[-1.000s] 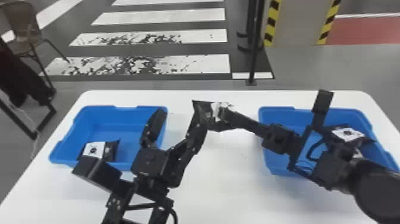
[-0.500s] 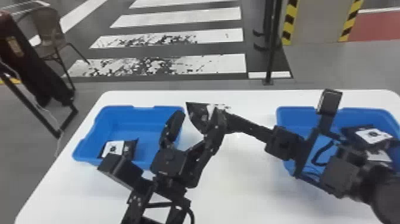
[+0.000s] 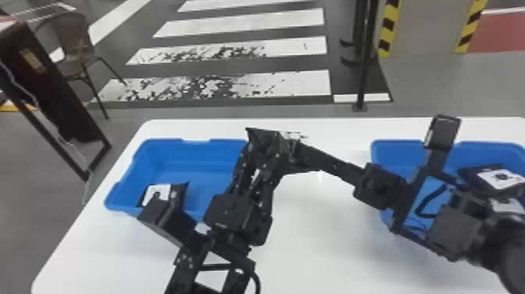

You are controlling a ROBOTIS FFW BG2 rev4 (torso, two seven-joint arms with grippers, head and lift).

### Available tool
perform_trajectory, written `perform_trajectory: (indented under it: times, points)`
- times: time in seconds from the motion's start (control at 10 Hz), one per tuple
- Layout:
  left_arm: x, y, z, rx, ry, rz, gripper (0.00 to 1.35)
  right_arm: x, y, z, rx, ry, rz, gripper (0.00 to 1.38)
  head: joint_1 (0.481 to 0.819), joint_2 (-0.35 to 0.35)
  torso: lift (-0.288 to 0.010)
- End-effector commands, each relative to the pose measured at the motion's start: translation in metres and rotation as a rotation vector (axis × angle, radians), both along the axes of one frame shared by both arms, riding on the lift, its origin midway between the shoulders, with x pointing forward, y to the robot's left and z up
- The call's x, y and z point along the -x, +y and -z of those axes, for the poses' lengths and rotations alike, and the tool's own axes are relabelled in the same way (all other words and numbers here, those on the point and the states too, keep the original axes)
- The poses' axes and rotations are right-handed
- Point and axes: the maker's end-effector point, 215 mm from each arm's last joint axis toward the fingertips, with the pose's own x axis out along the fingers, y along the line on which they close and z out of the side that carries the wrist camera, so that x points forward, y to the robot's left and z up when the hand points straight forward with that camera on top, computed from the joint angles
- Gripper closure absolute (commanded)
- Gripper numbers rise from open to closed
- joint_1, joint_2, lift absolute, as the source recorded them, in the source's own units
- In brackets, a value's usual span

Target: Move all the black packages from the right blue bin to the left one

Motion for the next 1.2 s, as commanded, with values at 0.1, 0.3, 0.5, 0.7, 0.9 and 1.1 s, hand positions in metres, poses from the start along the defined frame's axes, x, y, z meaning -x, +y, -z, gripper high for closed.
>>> perform_trajectory:
  times: [0.1, 0.3, 0.5, 0.7, 0.9, 1.1]
  points:
    - [0.000, 0.012, -0.014, -0.021, -0.052, -0.034, 1.21, -0.006, -0.004, 0.005, -0.009, 0.010, 0.020, 1.13, 0.695, 0.191, -0.178]
    - [-0.006, 0.052, -0.006, -0.118, -0.062, -0.145, 1.21, -0.012, -0.009, 0.010, -0.047, 0.040, 0.041, 0.58, 0.695, 0.203, -0.178]
    - [-0.031, 0.123, 0.030, -0.320, -0.046, -0.328, 1.21, -0.016, -0.017, 0.021, -0.055, 0.063, 0.066, 0.08, 0.695, 0.237, -0.178]
    - [-0.059, 0.189, 0.059, -0.511, -0.023, -0.481, 1.21, -0.021, -0.022, 0.028, -0.025, 0.043, 0.089, 0.13, 0.695, 0.313, -0.178]
    - [-0.062, 0.205, 0.070, -0.517, 0.020, -0.515, 0.35, -0.037, -0.047, 0.034, 0.076, -0.045, 0.168, 0.13, 0.695, 0.350, -0.178]
    - [-0.042, 0.186, 0.039, -0.425, -0.059, -0.495, 0.12, -0.052, -0.087, 0.034, 0.249, -0.176, 0.267, 0.13, 0.695, 0.330, -0.178]
